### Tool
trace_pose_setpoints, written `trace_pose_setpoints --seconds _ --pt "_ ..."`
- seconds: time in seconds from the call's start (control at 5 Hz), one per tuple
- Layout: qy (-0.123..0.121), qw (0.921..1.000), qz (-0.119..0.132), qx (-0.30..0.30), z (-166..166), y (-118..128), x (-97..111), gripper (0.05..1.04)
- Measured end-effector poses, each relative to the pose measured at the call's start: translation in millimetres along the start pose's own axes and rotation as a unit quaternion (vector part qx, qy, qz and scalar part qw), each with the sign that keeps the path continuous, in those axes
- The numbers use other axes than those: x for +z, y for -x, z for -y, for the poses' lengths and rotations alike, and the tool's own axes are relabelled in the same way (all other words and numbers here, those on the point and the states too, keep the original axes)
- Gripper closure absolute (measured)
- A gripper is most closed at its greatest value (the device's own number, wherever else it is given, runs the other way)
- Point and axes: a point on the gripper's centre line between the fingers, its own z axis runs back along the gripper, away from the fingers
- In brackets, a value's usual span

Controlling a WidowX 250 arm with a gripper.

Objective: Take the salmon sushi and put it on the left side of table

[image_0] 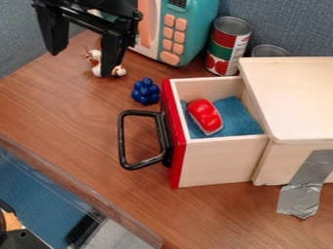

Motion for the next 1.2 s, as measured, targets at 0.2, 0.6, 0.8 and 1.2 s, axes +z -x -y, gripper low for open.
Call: trace_pose_setpoints --seconds 0.2,0.6,0.8,1.2 --pt "0.001 0.9999 -0.008 0.015 1.7 0.3 -5.8 0.083" --pt "0.027 0.9772 0.011 0.21 37.6 -26.6 -32.0 0.083" --pt "0.057 0.9587 0.031 0.277 54.5 -41.2 -40.6 0.083" --pt "0.129 0.9176 0.061 0.371 98.7 -69.0 -41.7 0.083"
